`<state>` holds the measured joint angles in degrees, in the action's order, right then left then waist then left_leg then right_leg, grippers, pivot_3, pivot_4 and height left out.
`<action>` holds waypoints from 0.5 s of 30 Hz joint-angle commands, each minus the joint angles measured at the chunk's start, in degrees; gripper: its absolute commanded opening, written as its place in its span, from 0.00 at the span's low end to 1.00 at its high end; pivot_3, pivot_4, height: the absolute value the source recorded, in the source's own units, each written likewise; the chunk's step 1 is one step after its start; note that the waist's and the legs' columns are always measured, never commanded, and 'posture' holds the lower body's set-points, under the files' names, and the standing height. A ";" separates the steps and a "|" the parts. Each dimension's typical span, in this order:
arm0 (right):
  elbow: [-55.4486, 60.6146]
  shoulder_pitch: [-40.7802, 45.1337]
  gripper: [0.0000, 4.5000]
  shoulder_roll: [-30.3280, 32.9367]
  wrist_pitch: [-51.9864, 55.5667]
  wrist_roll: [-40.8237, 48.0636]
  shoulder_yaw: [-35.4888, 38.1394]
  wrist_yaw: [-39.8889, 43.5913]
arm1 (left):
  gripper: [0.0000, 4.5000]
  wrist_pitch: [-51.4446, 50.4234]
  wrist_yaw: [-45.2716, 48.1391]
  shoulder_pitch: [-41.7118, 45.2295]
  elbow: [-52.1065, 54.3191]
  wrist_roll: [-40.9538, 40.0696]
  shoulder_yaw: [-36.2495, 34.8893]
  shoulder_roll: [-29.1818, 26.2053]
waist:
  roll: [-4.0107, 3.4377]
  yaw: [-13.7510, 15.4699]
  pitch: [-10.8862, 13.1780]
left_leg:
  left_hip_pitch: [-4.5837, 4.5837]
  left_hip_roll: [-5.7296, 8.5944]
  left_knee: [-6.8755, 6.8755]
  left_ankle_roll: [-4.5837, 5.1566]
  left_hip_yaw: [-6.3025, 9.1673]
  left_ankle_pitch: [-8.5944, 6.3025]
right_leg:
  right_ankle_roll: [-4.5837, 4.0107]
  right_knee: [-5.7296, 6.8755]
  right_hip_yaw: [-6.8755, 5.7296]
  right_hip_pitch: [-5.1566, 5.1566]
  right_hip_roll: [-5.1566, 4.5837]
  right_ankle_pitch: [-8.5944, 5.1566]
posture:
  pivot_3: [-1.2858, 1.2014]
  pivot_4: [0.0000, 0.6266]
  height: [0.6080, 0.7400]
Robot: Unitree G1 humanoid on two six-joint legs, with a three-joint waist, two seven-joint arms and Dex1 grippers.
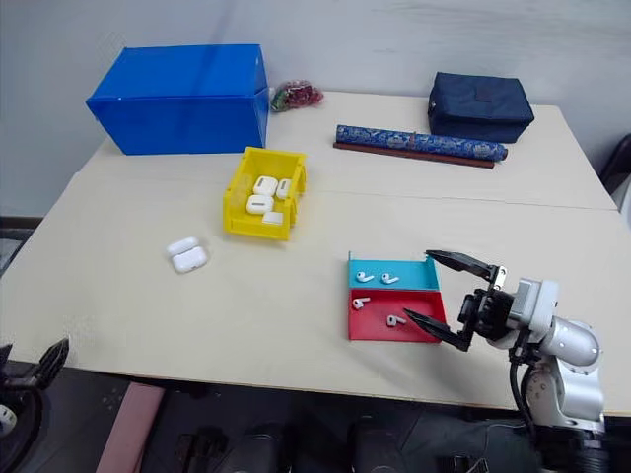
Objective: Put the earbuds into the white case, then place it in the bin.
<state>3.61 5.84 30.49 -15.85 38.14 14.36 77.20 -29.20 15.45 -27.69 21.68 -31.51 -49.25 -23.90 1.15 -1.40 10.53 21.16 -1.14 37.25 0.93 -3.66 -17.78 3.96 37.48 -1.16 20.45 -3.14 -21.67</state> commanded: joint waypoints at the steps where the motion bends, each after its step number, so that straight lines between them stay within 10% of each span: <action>1: 1.65 0.57 1.00 0.20 -1.49 0.32 -0.73 1.92 | 1.00 -6.17 -7.53 2.42 9.47 -3.52 -1.19 0.56 | 0.00 -0.01 0.00 | 0.00 0.01 -0.01 0.00 0.01 0.00 | 0.00 0.00 0.00 0.00 -0.01 0.00 | 0.52 0.24 1.00; 9: 0.54 1.31 1.00 1.43 -0.11 -0.27 -0.59 1.71 | 1.00 -34.91 -28.21 23.53 22.27 -7.77 10.14 -2.50 | 0.00 -0.10 -0.01 | -0.02 0.06 0.02 -0.23 0.06 0.17 | 0.00 0.07 0.00 -0.06 -0.01 0.00 | 0.52 0.24 1.00; 15: 2.76 1.06 1.00 3.34 2.52 -0.35 0.02 -0.08 | 1.00 -48.00 -43.55 45.80 19.29 -2.78 13.81 11.46 | 0.09 0.12 0.00 | 0.02 0.09 0.12 -0.48 0.08 0.39 | 0.10 0.22 -0.03 -0.01 0.06 0.05 | 0.52 0.24 1.00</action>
<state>4.07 7.18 32.82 -13.96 37.09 13.73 77.79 -74.99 -24.79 16.16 40.78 -36.45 -35.67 -13.37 1.23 -1.29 10.53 21.18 -1.05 37.38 0.44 -3.57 -17.39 4.07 37.73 -1.20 20.43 -3.07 -21.62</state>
